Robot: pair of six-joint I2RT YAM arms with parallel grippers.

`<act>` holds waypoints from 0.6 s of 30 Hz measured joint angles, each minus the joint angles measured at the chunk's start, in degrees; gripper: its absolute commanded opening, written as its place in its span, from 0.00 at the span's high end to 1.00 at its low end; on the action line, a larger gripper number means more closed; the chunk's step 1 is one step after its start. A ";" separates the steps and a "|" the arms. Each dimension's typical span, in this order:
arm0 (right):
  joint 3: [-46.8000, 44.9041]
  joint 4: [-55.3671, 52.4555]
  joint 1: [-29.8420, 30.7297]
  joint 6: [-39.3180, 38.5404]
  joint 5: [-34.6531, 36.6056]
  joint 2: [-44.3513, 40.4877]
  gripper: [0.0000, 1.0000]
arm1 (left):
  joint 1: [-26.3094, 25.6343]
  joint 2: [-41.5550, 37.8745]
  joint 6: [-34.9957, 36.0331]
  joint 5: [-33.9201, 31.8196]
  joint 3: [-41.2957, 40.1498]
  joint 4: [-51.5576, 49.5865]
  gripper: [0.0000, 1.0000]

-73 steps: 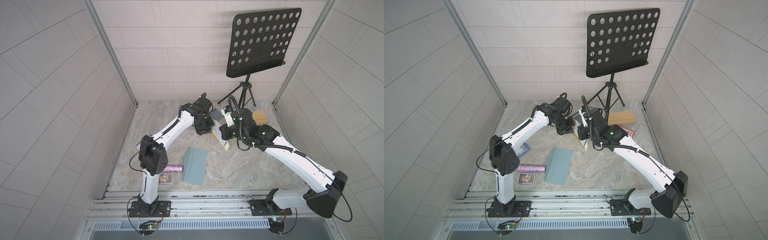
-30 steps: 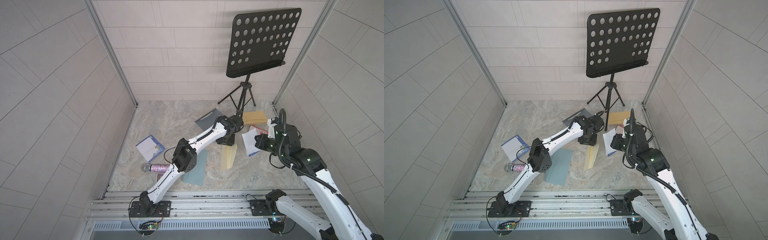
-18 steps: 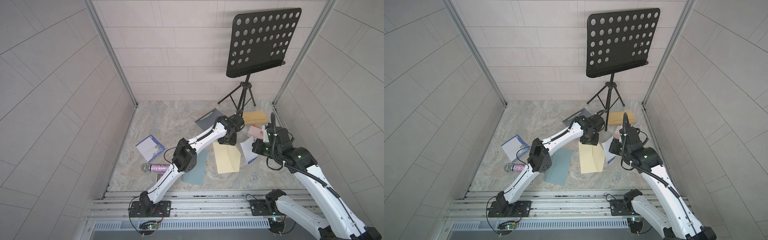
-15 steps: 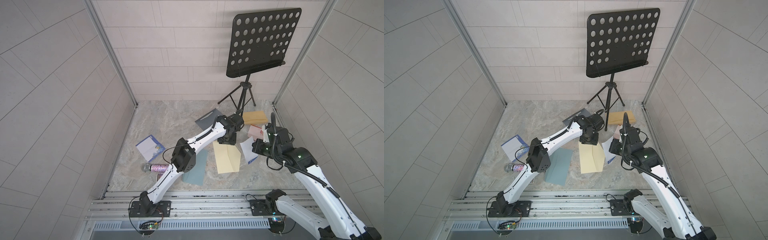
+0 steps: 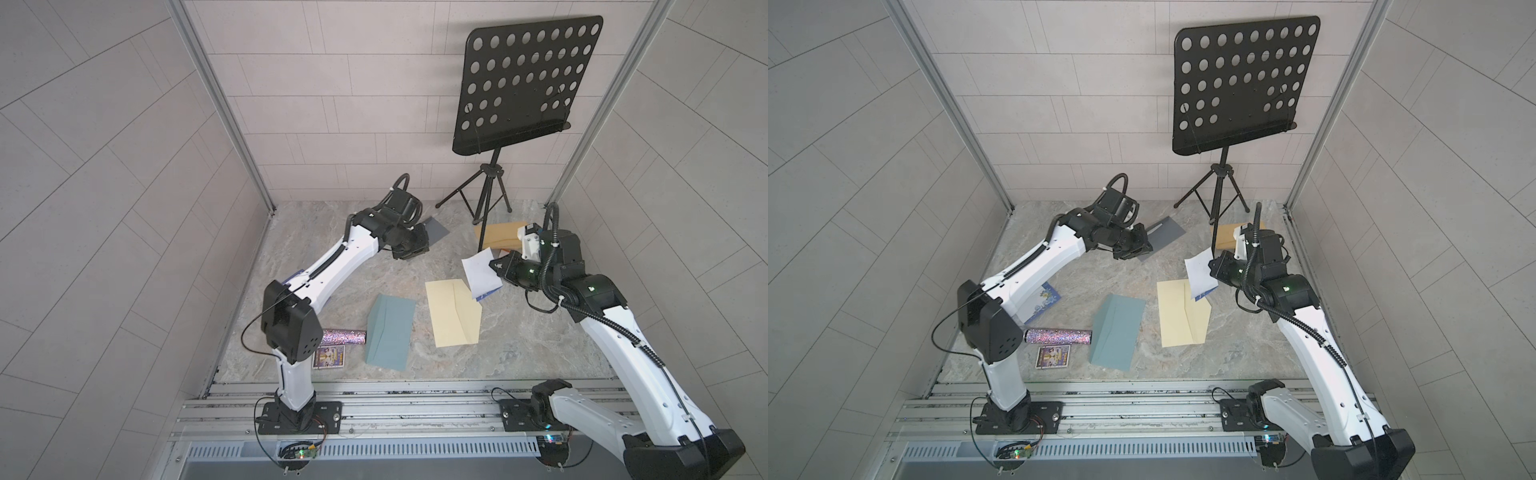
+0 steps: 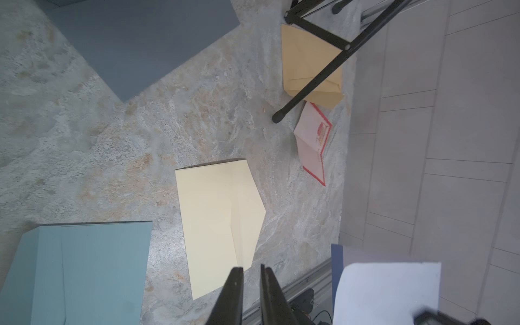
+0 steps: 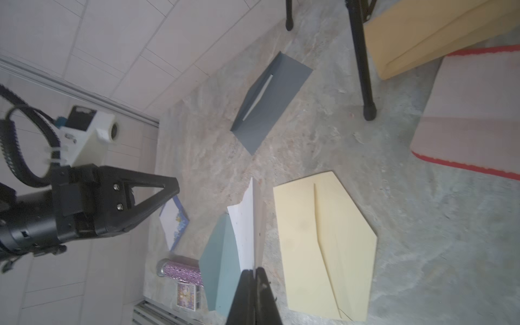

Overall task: Take the letter paper out of the envelope
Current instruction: Unfold the letter paper.

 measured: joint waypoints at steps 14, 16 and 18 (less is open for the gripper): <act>0.76 28.30 -2.80 35.28 -12.39 9.31 1.00 | 1.75 -11.45 -16.83 16.46 -18.84 31.36 0.81; 0.72 30.53 -3.28 38.71 -12.24 9.31 1.00 | 1.75 -13.29 -19.02 17.25 -20.46 34.88 0.82; 0.72 32.24 -3.54 40.92 -11.98 9.33 1.00 | 1.75 -15.19 -20.76 17.53 -22.12 37.53 0.82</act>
